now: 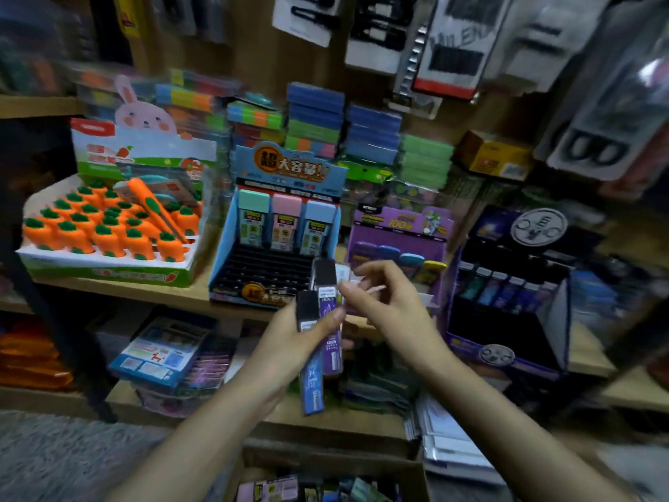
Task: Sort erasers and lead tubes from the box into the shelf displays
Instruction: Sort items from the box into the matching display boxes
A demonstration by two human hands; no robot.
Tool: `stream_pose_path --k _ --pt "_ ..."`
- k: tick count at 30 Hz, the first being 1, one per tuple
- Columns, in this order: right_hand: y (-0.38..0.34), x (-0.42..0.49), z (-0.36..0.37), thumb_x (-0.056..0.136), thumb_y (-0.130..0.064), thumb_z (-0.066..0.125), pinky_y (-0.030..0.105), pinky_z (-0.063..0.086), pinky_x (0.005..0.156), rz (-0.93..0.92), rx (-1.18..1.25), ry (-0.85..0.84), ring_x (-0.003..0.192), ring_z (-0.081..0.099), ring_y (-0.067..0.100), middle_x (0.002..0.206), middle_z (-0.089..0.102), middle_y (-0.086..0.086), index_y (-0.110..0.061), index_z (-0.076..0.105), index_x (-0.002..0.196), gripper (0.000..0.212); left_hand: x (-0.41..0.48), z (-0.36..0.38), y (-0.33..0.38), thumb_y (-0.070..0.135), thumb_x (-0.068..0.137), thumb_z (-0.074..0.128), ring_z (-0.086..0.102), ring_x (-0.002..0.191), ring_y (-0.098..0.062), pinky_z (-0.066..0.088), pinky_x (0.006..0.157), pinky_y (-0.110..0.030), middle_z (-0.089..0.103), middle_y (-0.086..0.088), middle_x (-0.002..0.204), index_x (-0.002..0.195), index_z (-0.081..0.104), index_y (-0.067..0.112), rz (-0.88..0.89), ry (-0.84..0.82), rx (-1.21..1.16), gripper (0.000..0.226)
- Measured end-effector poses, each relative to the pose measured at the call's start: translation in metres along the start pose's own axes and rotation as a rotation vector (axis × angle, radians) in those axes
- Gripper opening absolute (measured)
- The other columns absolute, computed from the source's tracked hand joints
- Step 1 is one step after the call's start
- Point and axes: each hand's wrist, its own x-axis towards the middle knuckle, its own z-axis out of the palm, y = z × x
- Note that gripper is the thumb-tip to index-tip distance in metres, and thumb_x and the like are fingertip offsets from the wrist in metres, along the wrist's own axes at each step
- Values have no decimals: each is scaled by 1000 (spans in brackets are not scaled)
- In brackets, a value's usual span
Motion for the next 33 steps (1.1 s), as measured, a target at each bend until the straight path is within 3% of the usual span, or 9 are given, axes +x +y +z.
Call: stream_pose_path --k 1,4,6,11,16,22,24,29,33 --pt "1 0 -8 80 -29 72 40 56 71 43 8 14 78 61 16 85 53 -2 -22 54 100 28 1 10 -2 16 84 62 72 78 -20 55 59 -23 75 3 94 108 61 25 -5 -43 -2 26" --pt "4 -6 -34 79 -14 74 18 47 47 109 69 30 53 53 1 83 48 4 -14 50 104 35 4 33 -12 15 81 63 72 73 -17 54 58 -20 75 -1 85 107 60 20 -24 -124 13 26" --pt "9 -13 -52 81 -9 72 12 37 40 122 40 12 50 48 5 82 47 8 -12 53 108 34 6 45 -19 24 75 65 72 77 -19 55 62 -22 75 -8 88 109 60 19 -44 -186 48 35" --pt "22 -22 -94 83 -5 67 22 43 55 178 132 100 73 54 20 85 58 8 -9 63 98 16 13 67 -37 29 75 64 71 82 -13 53 65 -18 75 -1 90 105 62 15 -88 -267 151 34" --pt "16 -12 -156 81 -2 67 16 46 53 109 235 307 61 59 7 71 66 -2 -18 60 84 17 20 81 -43 18 86 59 72 76 -23 55 60 -22 75 -9 87 105 61 11 -131 -229 124 21" --pt "29 -4 -249 78 -15 75 19 52 66 -125 -336 683 75 64 11 81 65 -4 -20 63 90 18 27 83 -46 14 90 56 72 76 -22 56 59 -23 75 -8 86 104 61 13 -95 -155 138 15" --pt "47 -1 -259 80 -15 74 19 51 67 -98 -410 702 78 63 13 81 64 -4 -17 61 90 16 28 83 -50 13 90 56 72 75 -22 56 58 -23 75 -8 85 104 60 14 -103 -142 139 15" --pt "80 5 -262 82 -11 71 12 46 66 -71 -524 600 73 59 -3 79 63 -13 -15 61 89 13 29 80 -56 16 89 56 72 77 -21 56 60 -24 75 -6 86 105 59 17 -105 -141 165 17" --pt "86 5 -266 82 -10 70 16 50 70 -63 -485 552 76 62 5 81 66 -7 -12 62 91 12 30 78 -60 16 88 56 72 75 -21 57 59 -23 75 -5 85 104 59 17 -100 -136 167 16"
